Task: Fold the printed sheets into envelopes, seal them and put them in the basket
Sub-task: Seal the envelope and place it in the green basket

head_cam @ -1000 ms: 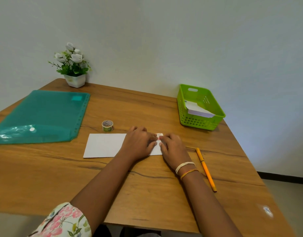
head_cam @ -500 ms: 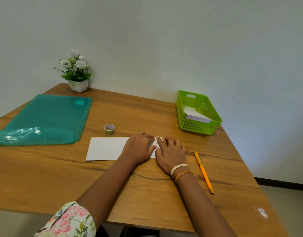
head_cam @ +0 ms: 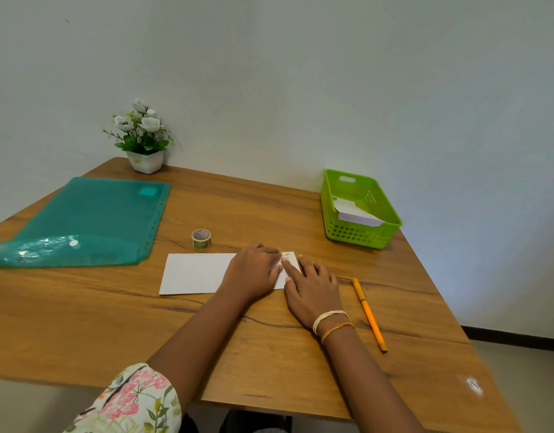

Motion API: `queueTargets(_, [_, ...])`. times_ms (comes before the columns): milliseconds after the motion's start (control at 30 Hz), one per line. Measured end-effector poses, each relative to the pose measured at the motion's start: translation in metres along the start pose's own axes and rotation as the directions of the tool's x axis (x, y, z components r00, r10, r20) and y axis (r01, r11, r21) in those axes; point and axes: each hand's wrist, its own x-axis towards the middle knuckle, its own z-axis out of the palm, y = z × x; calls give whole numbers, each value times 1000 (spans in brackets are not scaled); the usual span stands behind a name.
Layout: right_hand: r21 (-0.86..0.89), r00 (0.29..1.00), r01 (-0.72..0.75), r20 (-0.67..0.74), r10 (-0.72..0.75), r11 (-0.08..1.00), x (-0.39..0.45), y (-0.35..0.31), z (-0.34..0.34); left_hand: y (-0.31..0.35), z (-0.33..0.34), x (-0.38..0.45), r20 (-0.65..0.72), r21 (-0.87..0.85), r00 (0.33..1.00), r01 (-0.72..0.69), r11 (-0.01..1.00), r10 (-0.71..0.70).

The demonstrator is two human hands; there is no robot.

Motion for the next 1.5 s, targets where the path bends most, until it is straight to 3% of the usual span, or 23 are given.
queueTargets(200, [102,994,-13,-103,23,995,-3,-2,-4,3,-2,-3,25,6,999,26,1000,-26])
queueTargets(400, [54,994,-31,-105,36,998,-2,-4,-3,7,-3,-7,15,37,1000,16,999,-16])
queueTargets(533, [101,986,-30,-159,46,994,-3,-5,-2,8,-3,-8,16,23,998,53,998,-54])
queueTargets(733, [103,990,-48,-124,61,994,-2,-4,-3,13,-5,-12,64,-51,984,171,984,-168])
queueTargets(933, [35,995,-89,-31,90,995,9,-3,-8,13,-25,-7,163,-56,921,366,929,-353])
queueTargets(1067, [-17,995,-98,22,98,995,22,-10,-9,14,-41,-3,278,97,806,519,850,-523])
queueTargets(1167, [-6,990,-138,-28,138,990,21,-16,-5,14,-39,-2,316,47,746,605,795,-586])
queueTargets(1333, [146,972,-161,-150,182,976,14,-12,-1,21,-37,-5,383,20,738,594,804,-555])
queueTargets(1500, [226,981,-154,-77,176,962,6,-9,-6,18,-49,4,459,-143,677,695,704,-576])
